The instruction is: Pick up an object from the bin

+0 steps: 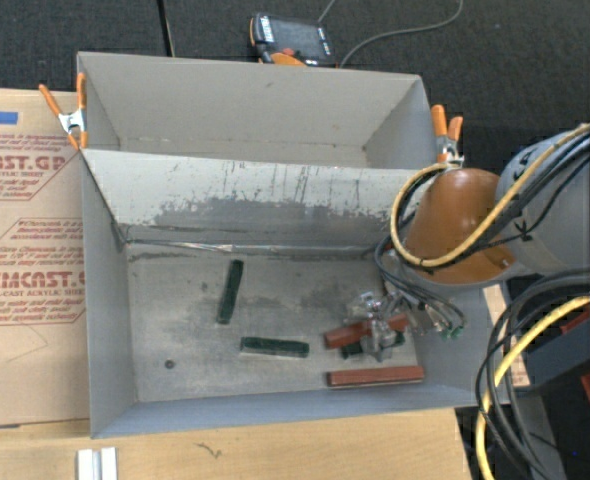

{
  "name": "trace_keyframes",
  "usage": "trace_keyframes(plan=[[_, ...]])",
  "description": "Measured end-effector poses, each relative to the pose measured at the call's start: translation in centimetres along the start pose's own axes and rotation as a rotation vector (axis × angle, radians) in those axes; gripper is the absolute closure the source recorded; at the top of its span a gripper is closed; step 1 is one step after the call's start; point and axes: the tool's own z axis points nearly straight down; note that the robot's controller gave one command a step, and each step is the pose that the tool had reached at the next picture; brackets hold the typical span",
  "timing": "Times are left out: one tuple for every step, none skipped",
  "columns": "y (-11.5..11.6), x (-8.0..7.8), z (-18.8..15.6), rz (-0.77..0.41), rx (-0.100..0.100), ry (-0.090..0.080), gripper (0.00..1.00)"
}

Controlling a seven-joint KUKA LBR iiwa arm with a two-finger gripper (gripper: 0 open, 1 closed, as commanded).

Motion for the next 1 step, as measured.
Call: trace_keyframes(plan=[[1.59,-0.22,-13.87,-0.022,0.003,-0.012,1.00]])
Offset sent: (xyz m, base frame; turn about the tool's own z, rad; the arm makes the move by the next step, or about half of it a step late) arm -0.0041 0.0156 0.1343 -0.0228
